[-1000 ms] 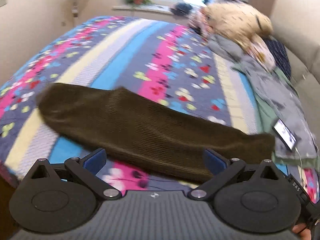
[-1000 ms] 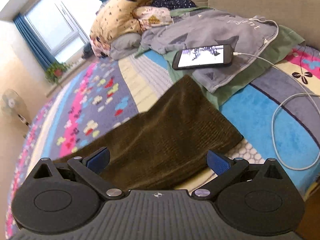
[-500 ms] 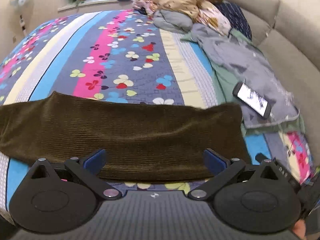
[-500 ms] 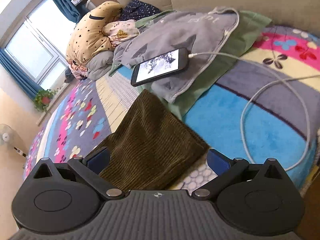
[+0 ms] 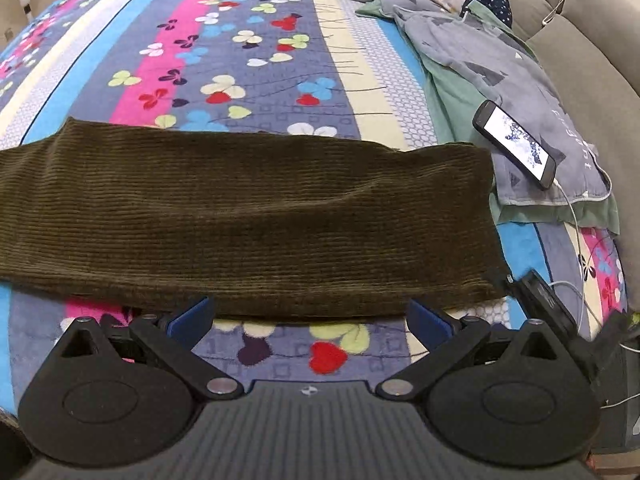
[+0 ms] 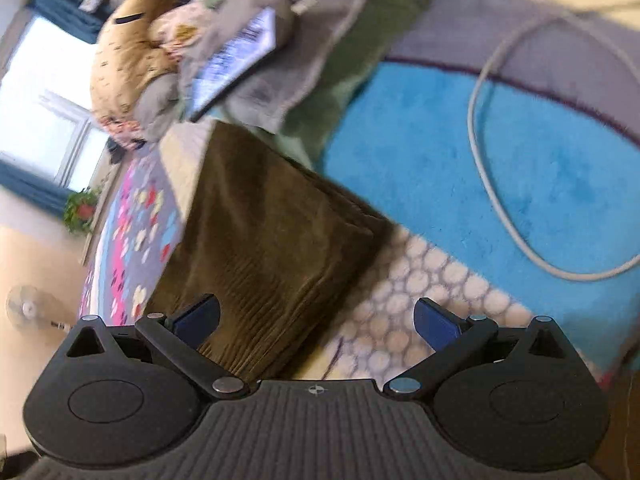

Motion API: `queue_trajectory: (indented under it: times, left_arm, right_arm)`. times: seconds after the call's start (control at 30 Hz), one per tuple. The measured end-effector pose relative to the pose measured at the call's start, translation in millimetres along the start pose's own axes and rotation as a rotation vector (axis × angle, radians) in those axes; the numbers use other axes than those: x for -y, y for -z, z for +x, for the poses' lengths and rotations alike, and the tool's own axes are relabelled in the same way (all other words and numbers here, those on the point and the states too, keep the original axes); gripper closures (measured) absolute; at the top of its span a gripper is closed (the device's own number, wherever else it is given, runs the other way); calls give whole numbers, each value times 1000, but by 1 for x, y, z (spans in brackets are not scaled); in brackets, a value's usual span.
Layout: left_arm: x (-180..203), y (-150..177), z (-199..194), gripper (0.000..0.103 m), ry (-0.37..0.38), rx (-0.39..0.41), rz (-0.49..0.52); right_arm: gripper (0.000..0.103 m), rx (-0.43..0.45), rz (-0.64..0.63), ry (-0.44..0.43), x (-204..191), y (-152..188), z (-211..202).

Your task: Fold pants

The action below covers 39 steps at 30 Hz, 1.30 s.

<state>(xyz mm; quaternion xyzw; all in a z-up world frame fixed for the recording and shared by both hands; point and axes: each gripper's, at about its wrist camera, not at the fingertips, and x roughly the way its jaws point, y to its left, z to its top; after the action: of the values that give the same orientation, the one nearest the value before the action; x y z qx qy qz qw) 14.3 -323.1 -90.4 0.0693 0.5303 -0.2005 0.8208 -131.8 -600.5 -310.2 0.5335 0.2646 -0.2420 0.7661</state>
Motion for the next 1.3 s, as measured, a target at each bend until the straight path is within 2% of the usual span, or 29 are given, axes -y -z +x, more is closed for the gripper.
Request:
queue_trajectory:
  times: [0.1, 0.2, 0.3, 0.4, 0.5, 0.6, 0.7, 0.73, 0.8, 0.87, 0.93, 1.03, 1.17, 1.3]
  left_arm:
    - [-19, 6, -6, 0, -32, 25, -6]
    - [-40, 2, -6, 0, -40, 19, -54]
    - [-55, -4, -6, 0, -16, 18, -93]
    - [-67, -5, -1, 0, -38, 14, -81]
    - [-86, -11, 4, 0, -44, -16, -115]
    - [-106, -13, -1, 0, -50, 18, -159]
    - [-121, -11, 2, 0, -68, 10, -167]
    - [-126, -9, 3, 0, -63, 5, -176]
    - [-137, -6, 4, 0, -61, 1, -196]
    - [-148, -4, 2, 0, -65, 4, -222]
    - [-158, -4, -1, 0, -63, 13, -241]
    - [-171, -2, -3, 0, -66, 19, -251]
    - [-191, 0, -10, 0, -65, 27, -267]
    - [-227, 0, -18, 0, -81, 44, -308]
  right_arm:
    - [0, 59, -9, 43, -8, -4, 23]
    - [0, 83, -5, 157, -26, -6, 37]
    - [0, 163, 24, 159, -30, 2, 29]
    - [0, 205, -29, 152, -34, 16, 22]
    - [0, 239, -111, 104, -43, 27, 19]
    - [1, 317, -233, 219, -43, 17, 38]
    - [0, 289, -296, 252, -49, 9, 54]
    - [6, 269, -312, 237, -54, 9, 53]
    - [26, 241, -331, 244, -59, 11, 51]
    - [58, 226, -333, 245, -60, 10, 49]
    - [70, 217, -328, 223, -63, 7, 46]
    - [75, 232, -419, 276, -84, 14, 45]
    - [77, 245, -486, 262, -131, 18, 37]
    - [78, 245, -772, 282, -203, 51, 45]
